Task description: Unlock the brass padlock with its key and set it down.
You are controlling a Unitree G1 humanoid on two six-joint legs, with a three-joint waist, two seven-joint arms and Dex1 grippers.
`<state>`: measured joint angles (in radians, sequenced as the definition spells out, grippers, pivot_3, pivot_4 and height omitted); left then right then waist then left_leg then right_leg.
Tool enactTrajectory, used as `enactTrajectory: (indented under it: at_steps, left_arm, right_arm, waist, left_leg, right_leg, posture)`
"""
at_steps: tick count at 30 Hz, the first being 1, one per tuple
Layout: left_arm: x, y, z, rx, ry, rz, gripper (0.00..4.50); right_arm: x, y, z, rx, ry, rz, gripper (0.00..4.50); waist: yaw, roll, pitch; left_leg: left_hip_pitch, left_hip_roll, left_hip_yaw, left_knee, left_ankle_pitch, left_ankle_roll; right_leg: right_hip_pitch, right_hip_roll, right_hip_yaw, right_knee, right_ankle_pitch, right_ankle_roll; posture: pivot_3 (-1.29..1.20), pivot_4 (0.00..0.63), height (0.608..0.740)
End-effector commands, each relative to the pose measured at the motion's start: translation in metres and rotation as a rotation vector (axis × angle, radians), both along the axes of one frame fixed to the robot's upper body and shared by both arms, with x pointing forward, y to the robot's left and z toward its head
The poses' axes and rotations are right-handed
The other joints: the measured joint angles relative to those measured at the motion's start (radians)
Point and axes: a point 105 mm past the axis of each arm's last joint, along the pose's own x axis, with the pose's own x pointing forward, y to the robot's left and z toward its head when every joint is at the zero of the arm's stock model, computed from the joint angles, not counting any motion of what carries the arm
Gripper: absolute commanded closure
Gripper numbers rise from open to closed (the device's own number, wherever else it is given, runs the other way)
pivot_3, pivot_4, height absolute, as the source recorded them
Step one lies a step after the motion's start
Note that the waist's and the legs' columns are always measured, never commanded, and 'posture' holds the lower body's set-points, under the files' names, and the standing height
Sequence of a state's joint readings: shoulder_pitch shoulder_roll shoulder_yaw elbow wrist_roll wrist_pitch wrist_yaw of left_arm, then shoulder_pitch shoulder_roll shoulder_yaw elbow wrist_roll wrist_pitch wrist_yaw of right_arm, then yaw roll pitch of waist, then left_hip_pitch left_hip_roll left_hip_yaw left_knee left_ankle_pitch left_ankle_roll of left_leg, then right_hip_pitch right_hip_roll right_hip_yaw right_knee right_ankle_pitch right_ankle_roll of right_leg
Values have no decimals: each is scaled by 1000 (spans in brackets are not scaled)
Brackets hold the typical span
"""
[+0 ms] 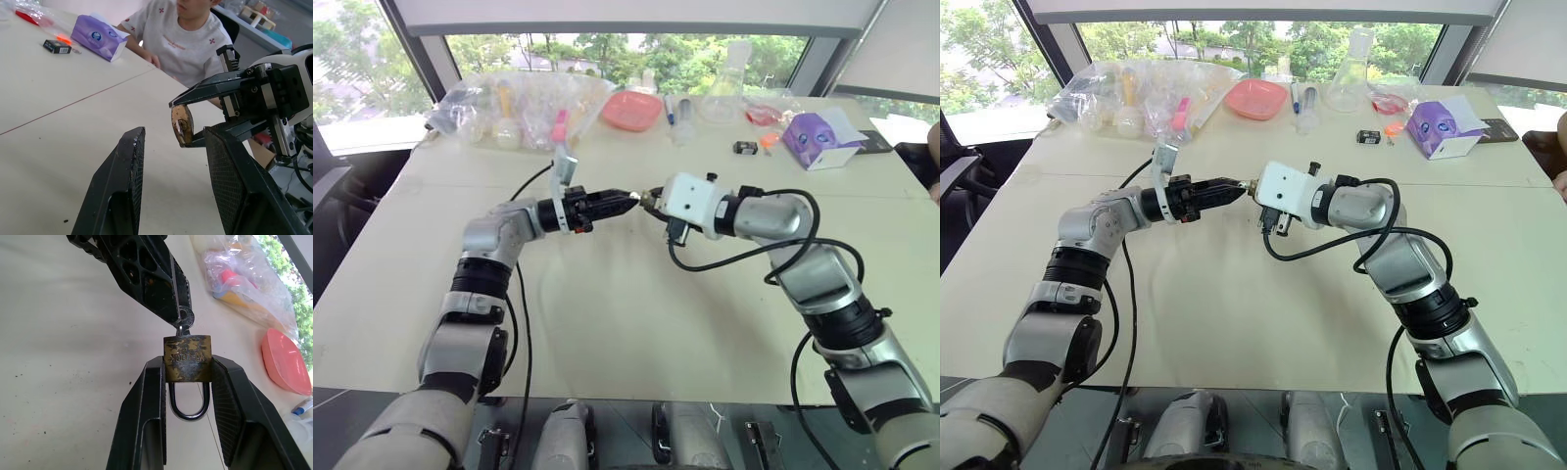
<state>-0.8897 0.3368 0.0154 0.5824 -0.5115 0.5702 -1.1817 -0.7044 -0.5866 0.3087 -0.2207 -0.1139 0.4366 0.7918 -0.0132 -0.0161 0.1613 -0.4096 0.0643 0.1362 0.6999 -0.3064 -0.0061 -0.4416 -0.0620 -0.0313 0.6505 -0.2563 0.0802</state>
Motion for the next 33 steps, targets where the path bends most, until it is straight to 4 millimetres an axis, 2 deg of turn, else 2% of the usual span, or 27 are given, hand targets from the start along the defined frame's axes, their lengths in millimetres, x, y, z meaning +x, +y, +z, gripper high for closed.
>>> enactTrajectory:
  at_steps: [1, 2, 4, 5, 9, 14, 17, 21, 24, 28, 33]
  left_arm:
    - [1, -4, 23, -58, -60, -21, 3066]
    - [1, -4, 25, -59, -66, -25, 3360]
    - [0, -6, 21, -32, -78, -27, 4328]
    - [0, -6, 20, -24, -80, -28, 4467]
    - [-3, -6, 17, -13, -79, -46, 4467]
    - [-4, -2, 6, 105, -154, -42, 4467]
    - [-1, -2, 6, 170, -280, 3, 4467]
    - [2, -7, 15, 240, -550, 73, 4467]
    - [-2, -10, 20, 230, -606, 61, 4467]
    - [-7, -7, 7, 330, -730, 25, 4467]
    - [-6, -6, 15, 319, -801, 38, 4467]
  right_arm:
    - [-4, 1, 16, 21, -60, 5, 3836]
    - [-4, 1, 15, 20, -60, 5, 3836]
    - [-4, 1, 15, 20, -60, 5, 3836]
    - [-4, 1, 15, 20, -60, 5, 3836]
    - [-5, 2, 15, 20, -57, 9, 3836]
    - [-4, 3, 17, 27, -55, 12, 3836]
    - [-3, 3, 19, 42, -51, 8, 3836]
    - [-2, 1, 20, 52, -50, -3, 3836]
    - [0, 0, 22, 62, -46, -8, 3836]
    - [0, 1, 24, 93, -28, -6, 3836]
    - [-4, 5, 27, 162, 34, 8, 3836]
  waist:
    - [1, 0, 0]
    - [1, 0, 0]
    - [1, 0, 0]
    - [0, 0, 0]
    - [0, 0, 0]
    - [0, 0, 0]
    - [0, 0, 0]
    - [4, 0, 0]
    - [2, 0, 0]
    - [0, 0, 0]
    - [1, 0, 0]
  left_leg:
    - [0, 0, 0, 0, 0, 0]
    - [0, 0, 0, 0, 0, 0]
    - [0, 0, 0, 0, 0, 0]
    - [0, 0, 0, 0, 0, 0]
    - [0, 0, 0, 0, 0, 0]
    - [0, 0, 0, 0, 0, 0]
    - [0, 0, 0, 0, 0, 0]
    - [0, 0, 0, 0, 0, 0]
    - [0, 0, 0, 0, 0, 0]
    - [0, 0, 0, 0, 0, 0]
    - [0, 0, 0, 0, 0, 0]
  right_leg:
    - [0, 0, 0, 0, 0, 0]
    - [0, 0, 0, 0, 0, 0]
    - [0, 0, 0, 0, 0, 0]
    - [0, 0, 0, 0, 0, 0]
    - [0, 0, 0, 0, 0, 0]
    - [0, 0, 0, 0, 0, 0]
    - [0, 0, 0, 0, 0, 0]
    - [0, -1, 0, 0, 0, 0]
    - [0, -1, 0, 0, 0, 0]
    - [0, 0, 0, 0, 0, 0]
    - [0, 0, 0, 0, 0, 0]
  posture:
    - [0, 150, 733]
    - [0, 150, 733]
    - [0, 150, 733]
    - [0, 150, 733]
    - [0, 150, 733]
    - [0, 150, 733]
    - [0, 150, 733]
    - [0, 150, 733]
    - [0, 150, 733]
    - [0, 150, 733]
    - [0, 150, 733]
